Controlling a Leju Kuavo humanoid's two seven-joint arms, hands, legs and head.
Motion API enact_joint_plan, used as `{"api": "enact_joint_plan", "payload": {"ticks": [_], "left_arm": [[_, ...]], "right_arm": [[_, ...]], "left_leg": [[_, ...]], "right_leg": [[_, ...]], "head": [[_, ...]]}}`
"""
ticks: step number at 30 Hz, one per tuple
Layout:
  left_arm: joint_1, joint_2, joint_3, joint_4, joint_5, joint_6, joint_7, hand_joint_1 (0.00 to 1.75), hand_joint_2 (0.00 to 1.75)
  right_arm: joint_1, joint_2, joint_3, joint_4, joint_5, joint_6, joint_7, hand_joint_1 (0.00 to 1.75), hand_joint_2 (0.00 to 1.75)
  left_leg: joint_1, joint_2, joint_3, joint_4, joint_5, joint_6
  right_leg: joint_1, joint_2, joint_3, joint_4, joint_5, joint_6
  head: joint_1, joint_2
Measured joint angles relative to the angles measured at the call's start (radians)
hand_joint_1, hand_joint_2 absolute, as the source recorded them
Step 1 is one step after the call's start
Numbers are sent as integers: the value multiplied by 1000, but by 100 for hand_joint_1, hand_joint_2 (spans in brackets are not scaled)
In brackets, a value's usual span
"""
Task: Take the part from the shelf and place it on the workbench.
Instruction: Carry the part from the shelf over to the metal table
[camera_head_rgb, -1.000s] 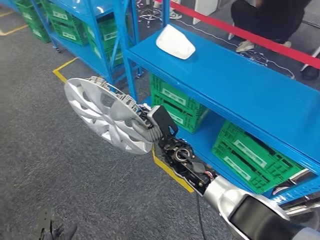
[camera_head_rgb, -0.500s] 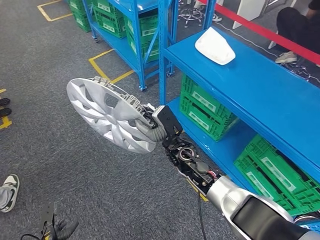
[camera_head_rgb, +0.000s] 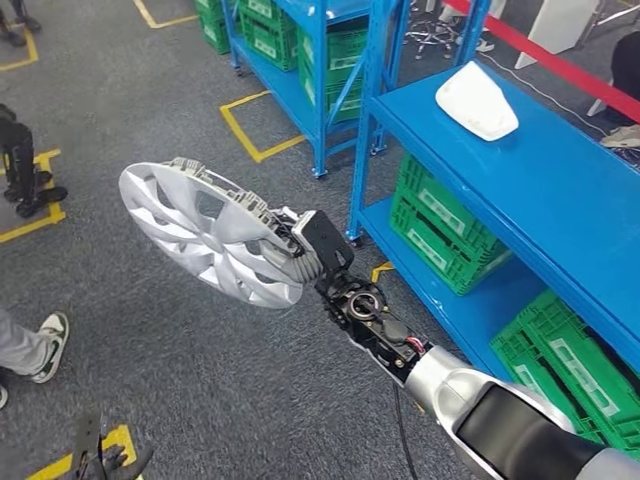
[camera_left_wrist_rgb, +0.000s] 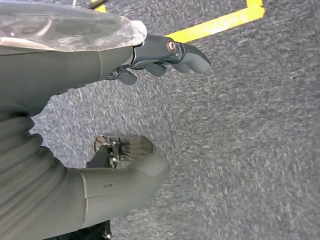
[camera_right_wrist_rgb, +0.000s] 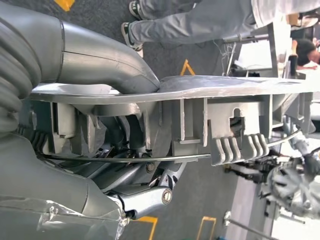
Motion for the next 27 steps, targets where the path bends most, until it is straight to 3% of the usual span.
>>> {"api": "enact_joint_plan", "payload": {"ticks": [2,4,6,7,8,9,10,11,13,15,17,19,21,23,24,25,27], "left_arm": [[2,0,0,0,1,0,0,0,175],[2,1,0,0,2,0,0,0,175],[-1,1,0,0,2,0,0,0,175],[-1,1,0,0,3,0,0,0,175],[-1,0,0,0,4,0,1,0,175],[0,0,0,0,4,-1,2,0,175],[0,0,0,0,4,-1,4,0,175],[-1,0,0,0,4,-2,8,0,175],[-4,-1,0,0,5,-2,11,0,175],[-3,-1,0,1,8,-2,4,0,175],[4,1,0,2,12,0,-4,0,175],[9,3,0,2,14,2,-8,0,175],[8,3,0,3,15,4,-10,0,175],[8,2,0,3,17,7,-11,0,175],[10,1,0,3,17,8,-11,0,175],[11,1,0,3,18,9,-11,0,175],[12,2,0,3,19,10,-11,0,175]], "right_arm": [[-2,0,0,0,0,0,-1,175,175],[-4,0,0,0,0,0,-1,175,175],[-5,0,0,1,0,0,-2,175,175],[-4,0,0,2,0,-1,-2,175,175],[-3,0,1,3,0,-1,-3,175,175],[-1,0,1,4,0,-2,-3,175,175],[-1,0,1,6,1,-2,-2,175,175],[-1,1,2,7,2,0,-2,175,175],[-8,4,3,11,3,4,-3,175,175],[-18,8,3,16,4,11,-6,175,175],[-23,15,5,21,4,16,-6,175,175],[-26,24,6,26,4,18,-6,175,175],[-29,29,7,31,4,20,-9,175,175],[-32,31,8,37,4,21,-14,175,175],[-32,32,9,41,4,21,-15,175,175],[-32,33,9,45,4,21,-16,175,175],[-32,37,10,50,4,22,-17,175,175]], "left_leg": [[1,-22,2,-1,0,12],[6,-40,7,-4,-1,24],[8,-59,10,-5,-2,32],[8,-69,11,-5,-2,34],[7,-81,11,-4,-3,35],[7,-94,12,-4,-3,36],[7,-106,13,-3,-4,36],[7,-120,14,-2,-5,35],[8,-144,13,0,-6,30],[9,-163,5,2,-3,21],[10,-179,-1,3,0,10],[7,-148,-20,38,-20,0],[3,-91,-76,152,-76,-7],[5,-68,-143,282,-121,-12],[7,-64,-158,305,-119,-15],[9,-60,-152,286,-99,-16],[11,-34,-84,149,-31,-18]], "right_leg": [[-1,-15,6,-1,-7,10],[-6,13,-10,42,-40,20],[-10,61,-71,174,-105,27],[-10,72,-109,250,-133,29],[-10,77,-139,305,-146,29],[-10,80,-153,324,-138,29],[-10,82,-148,301,-112,26],[-10,88,-126,239,-69,22],[-13,126,-66,94,3,14],[-14,151,-30,21,20,11],[-15,136,-20,10,18,6],[-17,114,-13,-1,22,-4],[-15,92,-8,-8,24,-12],[-14,68,-8,-8,22,-15],[-13,56,-7,-8,20,-15],[-14,45,-6,-7,18,-15],[-13,25,-1,-6,11,-10]], "head": [[5,0],[8,0],[17,0],[20,0],[22,0],[22,0],[23,0],[25,0],[29,0],[27,0],[24,0],[15,0],[4,0],[-1,0],[-3,0],[-4,0],[-5,0]]}}
